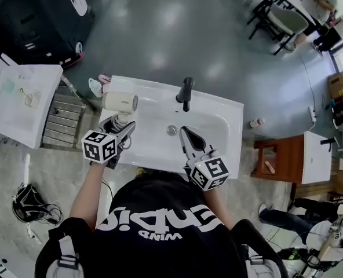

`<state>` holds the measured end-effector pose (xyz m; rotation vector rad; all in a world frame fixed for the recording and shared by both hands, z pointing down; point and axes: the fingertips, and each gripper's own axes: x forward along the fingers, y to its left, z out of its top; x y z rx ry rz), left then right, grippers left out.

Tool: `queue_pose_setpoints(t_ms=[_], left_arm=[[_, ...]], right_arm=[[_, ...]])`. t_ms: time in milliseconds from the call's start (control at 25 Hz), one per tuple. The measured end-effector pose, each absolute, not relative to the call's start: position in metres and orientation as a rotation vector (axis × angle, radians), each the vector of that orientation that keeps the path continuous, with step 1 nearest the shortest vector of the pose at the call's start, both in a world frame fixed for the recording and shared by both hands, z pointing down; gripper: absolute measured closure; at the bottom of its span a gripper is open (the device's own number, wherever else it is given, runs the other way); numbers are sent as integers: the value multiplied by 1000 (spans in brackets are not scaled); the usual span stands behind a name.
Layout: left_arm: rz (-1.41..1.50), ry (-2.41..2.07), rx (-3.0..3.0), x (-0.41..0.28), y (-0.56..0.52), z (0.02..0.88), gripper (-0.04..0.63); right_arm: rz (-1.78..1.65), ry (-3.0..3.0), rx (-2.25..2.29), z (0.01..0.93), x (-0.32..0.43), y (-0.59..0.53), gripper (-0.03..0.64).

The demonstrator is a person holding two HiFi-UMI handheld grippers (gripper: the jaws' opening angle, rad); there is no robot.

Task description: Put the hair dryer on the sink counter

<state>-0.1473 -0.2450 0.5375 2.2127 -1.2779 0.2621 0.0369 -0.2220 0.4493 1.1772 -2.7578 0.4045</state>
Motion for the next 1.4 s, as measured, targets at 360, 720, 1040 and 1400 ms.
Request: queue_pose_setpoints(t_ms=[360, 720, 1040, 1400], left_arm=[[320, -1258, 2193, -163, -268, 562, 308], [427, -1215, 2208, -171, -292, 586, 308], [496, -1182, 2192, -177, -308, 606, 308], [603, -1153, 2173, -192, -319, 630, 308]], right_arm=[[397, -2752, 1192, 448, 36, -227, 598], [399, -2736, 1190, 449, 31, -230, 598], [402, -2726, 1189, 448, 25, -233, 598], [409, -2704, 1203, 454, 26, -232, 598]])
